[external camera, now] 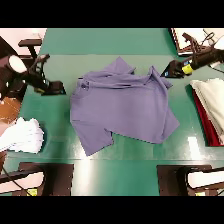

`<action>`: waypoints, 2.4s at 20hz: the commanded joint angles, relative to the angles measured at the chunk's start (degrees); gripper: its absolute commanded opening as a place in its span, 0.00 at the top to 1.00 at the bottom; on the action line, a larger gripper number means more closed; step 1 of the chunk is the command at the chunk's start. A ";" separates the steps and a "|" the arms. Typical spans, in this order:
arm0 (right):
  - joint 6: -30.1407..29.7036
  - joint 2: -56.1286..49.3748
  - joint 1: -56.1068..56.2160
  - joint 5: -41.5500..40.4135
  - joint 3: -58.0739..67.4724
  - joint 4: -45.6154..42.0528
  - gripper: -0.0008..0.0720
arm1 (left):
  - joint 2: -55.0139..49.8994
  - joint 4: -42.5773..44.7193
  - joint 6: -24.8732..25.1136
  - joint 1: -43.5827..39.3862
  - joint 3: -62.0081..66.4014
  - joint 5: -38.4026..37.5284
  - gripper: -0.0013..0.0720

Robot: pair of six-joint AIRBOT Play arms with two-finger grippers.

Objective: Fold the shirts.

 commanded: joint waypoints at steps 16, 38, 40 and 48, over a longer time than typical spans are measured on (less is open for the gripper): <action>-2.19 23.52 -3.37 -4.83 -27.89 0.70 0.48 | 7.76 -20.48 6.14 -2.97 -29.40 13.00 0.95; -1.05 24.28 -12.31 -15.04 -54.18 -4.00 0.96 | 11.28 -19.04 5.44 -2.97 -19.52 10.60 0.96; -0.90 28.94 -11.91 -13.20 -48.87 -7.30 0.96 | 17.03 -15.72 3.28 -2.91 -17.09 10.34 0.96; -0.85 46.16 -15.45 -12.26 -12.04 -9.62 0.96 | 34.62 -10.40 -0.52 -2.93 17.07 7.26 0.96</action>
